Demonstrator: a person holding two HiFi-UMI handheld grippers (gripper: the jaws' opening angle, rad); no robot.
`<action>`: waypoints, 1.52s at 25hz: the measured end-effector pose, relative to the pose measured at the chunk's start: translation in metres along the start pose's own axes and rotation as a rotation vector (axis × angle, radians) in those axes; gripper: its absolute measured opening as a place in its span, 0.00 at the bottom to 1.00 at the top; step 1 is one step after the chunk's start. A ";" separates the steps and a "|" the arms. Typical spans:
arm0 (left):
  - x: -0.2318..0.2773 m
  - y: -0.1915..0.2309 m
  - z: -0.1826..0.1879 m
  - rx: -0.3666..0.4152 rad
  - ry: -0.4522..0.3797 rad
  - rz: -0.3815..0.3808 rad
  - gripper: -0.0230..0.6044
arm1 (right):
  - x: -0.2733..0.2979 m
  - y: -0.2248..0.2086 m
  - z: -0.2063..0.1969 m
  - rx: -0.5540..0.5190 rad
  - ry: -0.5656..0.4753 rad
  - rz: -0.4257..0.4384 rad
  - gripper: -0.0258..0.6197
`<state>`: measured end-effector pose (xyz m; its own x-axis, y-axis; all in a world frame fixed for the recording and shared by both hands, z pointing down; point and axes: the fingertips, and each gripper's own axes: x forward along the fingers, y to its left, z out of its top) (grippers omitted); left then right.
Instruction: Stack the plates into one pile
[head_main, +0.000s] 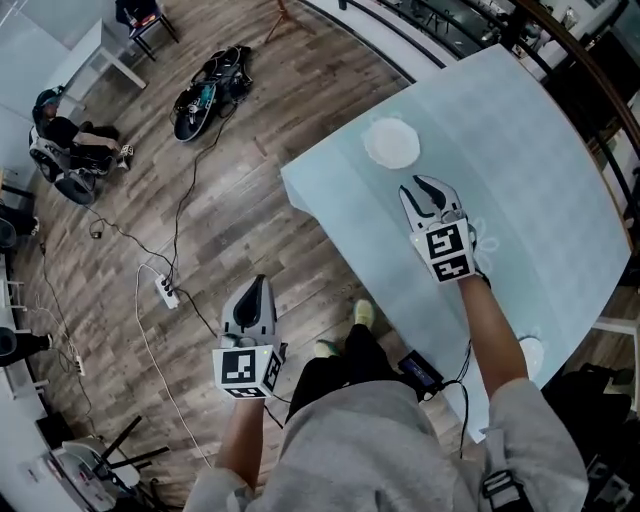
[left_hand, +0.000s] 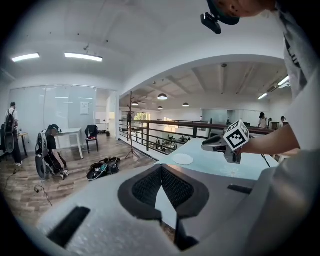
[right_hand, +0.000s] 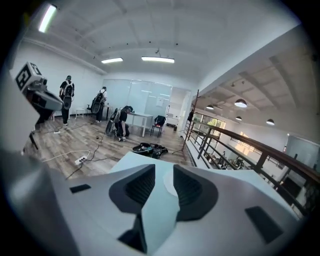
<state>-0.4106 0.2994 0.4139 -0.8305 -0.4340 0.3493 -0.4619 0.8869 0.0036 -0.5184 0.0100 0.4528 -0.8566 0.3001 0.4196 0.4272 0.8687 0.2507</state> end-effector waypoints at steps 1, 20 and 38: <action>0.005 0.003 -0.001 0.000 0.006 0.000 0.07 | 0.011 -0.003 -0.004 -0.031 0.017 -0.002 0.19; 0.083 0.045 -0.039 -0.037 0.146 -0.088 0.07 | 0.152 -0.015 -0.110 -0.260 0.395 0.069 0.20; 0.070 0.054 -0.028 -0.017 0.147 -0.083 0.07 | 0.152 -0.017 -0.112 -0.192 0.604 0.175 0.15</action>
<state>-0.4850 0.3217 0.4651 -0.7349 -0.4789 0.4802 -0.5204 0.8522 0.0536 -0.6230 -0.0036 0.6101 -0.4806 0.1085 0.8702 0.6379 0.7242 0.2620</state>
